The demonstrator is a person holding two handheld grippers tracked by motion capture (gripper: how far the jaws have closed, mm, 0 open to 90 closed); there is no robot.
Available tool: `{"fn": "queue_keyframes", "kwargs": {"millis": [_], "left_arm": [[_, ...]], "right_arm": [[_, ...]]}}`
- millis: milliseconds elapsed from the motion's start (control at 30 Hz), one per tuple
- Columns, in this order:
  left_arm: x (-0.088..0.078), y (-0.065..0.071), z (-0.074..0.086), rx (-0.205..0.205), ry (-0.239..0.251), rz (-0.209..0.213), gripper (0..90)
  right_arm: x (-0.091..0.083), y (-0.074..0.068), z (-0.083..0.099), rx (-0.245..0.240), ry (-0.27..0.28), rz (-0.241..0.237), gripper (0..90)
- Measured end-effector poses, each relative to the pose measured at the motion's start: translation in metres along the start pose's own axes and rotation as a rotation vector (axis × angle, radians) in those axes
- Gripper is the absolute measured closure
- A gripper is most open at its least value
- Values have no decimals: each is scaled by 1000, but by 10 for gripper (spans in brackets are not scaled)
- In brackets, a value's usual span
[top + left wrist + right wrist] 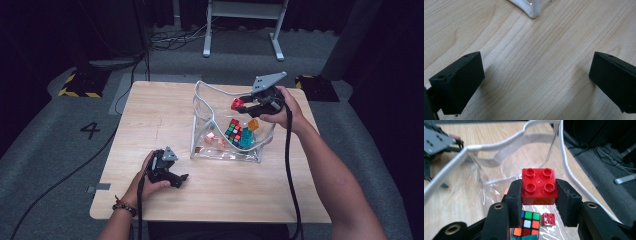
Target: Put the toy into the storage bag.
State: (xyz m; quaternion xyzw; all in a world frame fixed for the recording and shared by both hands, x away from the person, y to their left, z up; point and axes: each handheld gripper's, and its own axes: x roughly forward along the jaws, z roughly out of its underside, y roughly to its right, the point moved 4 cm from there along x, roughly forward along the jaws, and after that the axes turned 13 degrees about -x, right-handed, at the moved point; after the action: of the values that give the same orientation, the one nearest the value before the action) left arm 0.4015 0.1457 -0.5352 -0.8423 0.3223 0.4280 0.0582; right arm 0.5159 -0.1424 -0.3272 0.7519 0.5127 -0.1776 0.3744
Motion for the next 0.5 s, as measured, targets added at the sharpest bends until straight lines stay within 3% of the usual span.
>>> {"fn": "queue_keyframes", "kwargs": {"millis": [500], "left_arm": [[0,0,0,1,0,0,0]], "right_arm": [[31,0,13,-50,-204,-73,593]]}}
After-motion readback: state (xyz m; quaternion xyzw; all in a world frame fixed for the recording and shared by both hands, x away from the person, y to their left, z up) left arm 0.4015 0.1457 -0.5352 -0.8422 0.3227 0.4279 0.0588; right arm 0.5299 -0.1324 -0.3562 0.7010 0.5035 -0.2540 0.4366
